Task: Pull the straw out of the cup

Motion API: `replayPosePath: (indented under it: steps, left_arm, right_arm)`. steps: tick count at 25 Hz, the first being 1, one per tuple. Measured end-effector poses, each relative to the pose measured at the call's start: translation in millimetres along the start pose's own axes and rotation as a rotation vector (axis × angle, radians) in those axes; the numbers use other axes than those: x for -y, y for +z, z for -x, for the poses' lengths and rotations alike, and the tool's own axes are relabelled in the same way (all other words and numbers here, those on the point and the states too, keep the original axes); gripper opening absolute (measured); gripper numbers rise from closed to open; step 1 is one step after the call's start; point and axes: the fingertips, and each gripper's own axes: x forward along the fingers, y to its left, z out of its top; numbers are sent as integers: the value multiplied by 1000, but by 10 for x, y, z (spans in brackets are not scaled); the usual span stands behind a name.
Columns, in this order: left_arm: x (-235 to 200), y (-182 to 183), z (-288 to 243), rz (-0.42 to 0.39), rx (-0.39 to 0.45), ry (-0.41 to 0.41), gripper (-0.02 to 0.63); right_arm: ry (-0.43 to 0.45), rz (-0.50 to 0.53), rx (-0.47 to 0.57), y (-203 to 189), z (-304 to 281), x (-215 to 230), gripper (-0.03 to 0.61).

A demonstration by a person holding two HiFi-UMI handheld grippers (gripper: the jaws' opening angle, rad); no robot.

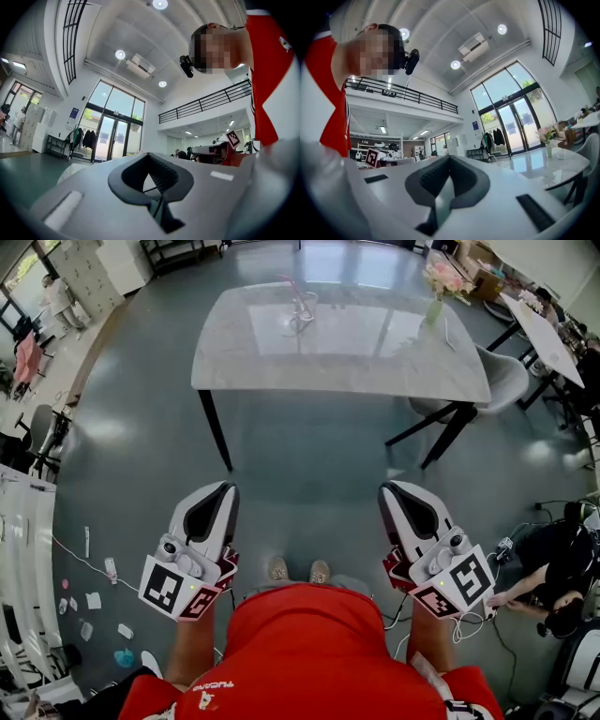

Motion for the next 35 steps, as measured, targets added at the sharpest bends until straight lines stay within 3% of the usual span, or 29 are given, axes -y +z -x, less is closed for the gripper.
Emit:
replayPosePath:
  steps: [21,35]
  left_arm:
    - [310,-52,-327,-52,-15,69,5]
    - [0,-171,-831,-42,12,33,5]
  right_arm:
    - [58,-15,39,65,281,486,1]
    - [34,15,25,27,-1,844,1]
